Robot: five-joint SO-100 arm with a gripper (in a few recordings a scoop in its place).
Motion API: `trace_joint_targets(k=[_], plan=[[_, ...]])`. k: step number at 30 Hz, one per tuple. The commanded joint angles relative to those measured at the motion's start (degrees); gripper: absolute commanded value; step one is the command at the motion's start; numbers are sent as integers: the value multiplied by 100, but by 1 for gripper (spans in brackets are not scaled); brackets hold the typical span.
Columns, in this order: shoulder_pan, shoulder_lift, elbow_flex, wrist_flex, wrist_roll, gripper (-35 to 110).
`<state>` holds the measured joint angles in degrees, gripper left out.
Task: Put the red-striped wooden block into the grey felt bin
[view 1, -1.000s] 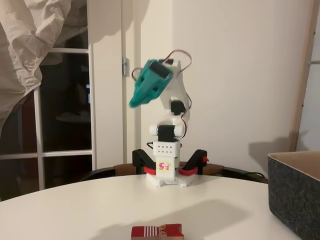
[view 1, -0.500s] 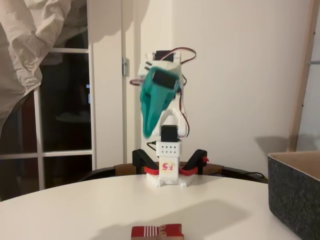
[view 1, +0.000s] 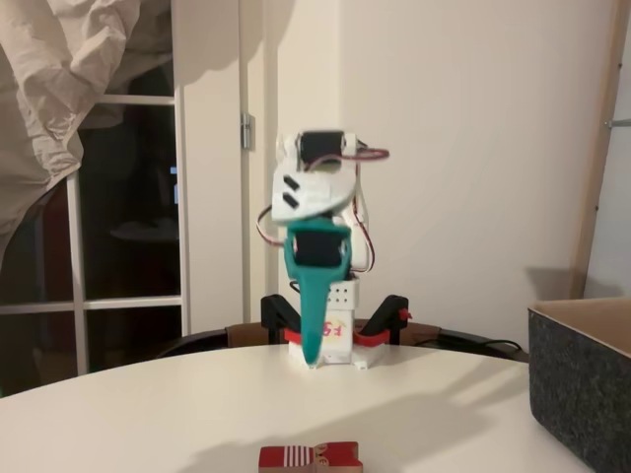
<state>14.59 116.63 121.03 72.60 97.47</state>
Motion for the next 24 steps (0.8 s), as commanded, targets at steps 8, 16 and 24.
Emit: trace_joint_targets(k=[8, 16, 24], plan=[[-44, -668, -519, 158, -343, 14], [-79, -1301, -914, 141, -659, 26], [-132, -1907, -1125, 141, -677, 29]])
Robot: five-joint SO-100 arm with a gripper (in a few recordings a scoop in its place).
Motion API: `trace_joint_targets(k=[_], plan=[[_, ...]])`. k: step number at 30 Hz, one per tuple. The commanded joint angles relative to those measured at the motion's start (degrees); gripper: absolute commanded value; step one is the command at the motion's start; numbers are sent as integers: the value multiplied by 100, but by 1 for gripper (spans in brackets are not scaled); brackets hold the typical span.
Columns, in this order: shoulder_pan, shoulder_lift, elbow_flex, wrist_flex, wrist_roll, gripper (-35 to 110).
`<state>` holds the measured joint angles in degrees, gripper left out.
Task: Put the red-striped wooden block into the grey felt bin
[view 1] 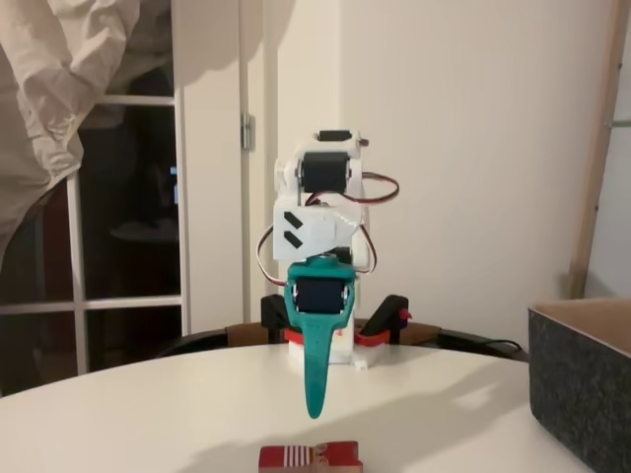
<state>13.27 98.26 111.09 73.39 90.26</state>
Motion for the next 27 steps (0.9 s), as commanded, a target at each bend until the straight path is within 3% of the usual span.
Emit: trace_joint_targets(k=[1, 27], plan=[[0, -149, -132, 62, 26, 30], [70, -1327, -220, -105, -193, 32]])
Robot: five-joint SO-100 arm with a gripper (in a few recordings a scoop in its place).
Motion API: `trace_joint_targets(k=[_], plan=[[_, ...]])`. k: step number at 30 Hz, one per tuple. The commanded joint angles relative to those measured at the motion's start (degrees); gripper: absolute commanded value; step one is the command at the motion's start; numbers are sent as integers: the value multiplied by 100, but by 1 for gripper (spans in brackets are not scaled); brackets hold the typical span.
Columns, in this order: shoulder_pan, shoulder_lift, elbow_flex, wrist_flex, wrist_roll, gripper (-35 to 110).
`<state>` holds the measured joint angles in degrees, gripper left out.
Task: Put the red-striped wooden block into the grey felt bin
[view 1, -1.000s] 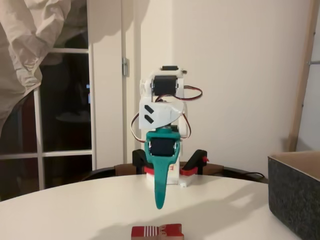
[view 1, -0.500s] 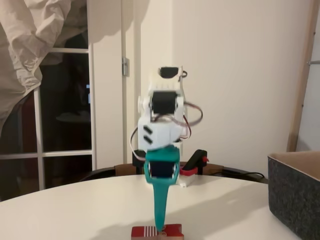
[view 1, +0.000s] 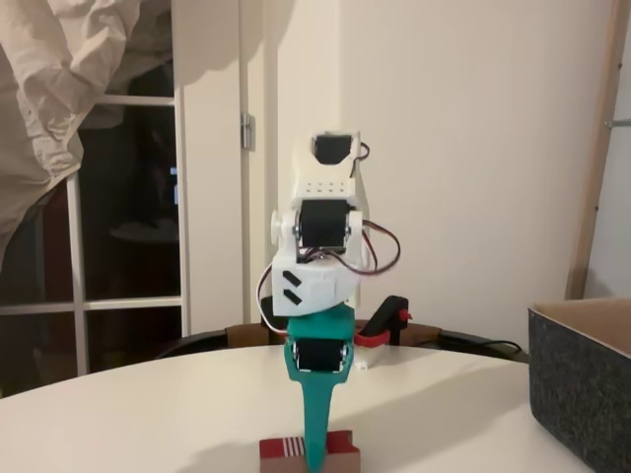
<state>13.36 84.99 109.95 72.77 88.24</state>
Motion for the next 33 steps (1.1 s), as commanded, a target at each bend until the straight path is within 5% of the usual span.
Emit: trace_joint_targets(k=[1, 33], plan=[[62, -44, -114, -79, 9, 32], [211, -237, -149, -1310, -343, 6]])
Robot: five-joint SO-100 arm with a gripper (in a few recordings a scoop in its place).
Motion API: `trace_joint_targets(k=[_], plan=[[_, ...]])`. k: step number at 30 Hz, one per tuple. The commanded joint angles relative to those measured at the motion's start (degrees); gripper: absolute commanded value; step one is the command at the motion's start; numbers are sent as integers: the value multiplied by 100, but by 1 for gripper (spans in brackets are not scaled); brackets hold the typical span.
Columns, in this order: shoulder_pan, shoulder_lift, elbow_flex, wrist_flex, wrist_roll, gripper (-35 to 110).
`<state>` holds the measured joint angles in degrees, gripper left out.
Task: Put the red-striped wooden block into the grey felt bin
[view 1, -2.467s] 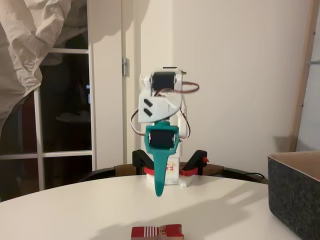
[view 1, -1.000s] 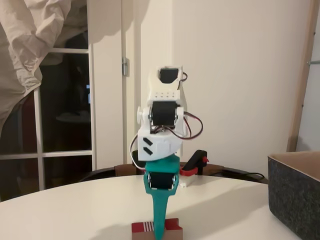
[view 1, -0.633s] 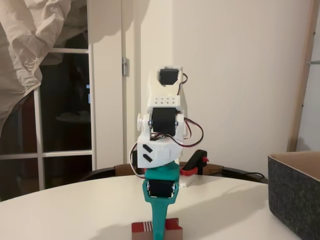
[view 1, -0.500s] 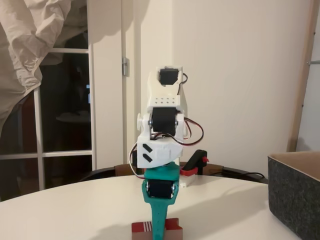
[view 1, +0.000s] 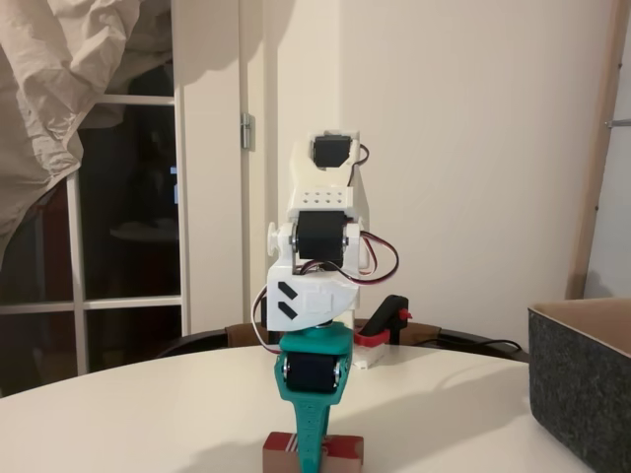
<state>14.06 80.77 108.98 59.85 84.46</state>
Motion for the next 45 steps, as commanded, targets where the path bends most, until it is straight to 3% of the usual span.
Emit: trace_joint_targets(k=[1, 17, 33, 45], plan=[[158, 229, -62, -18, 44, 5], [510, 1635, -88, -299, 598, 4], [571, 3568, -88, -1397, 993, 4], [-229, 4579, -97, -2224, 1178, 3]])
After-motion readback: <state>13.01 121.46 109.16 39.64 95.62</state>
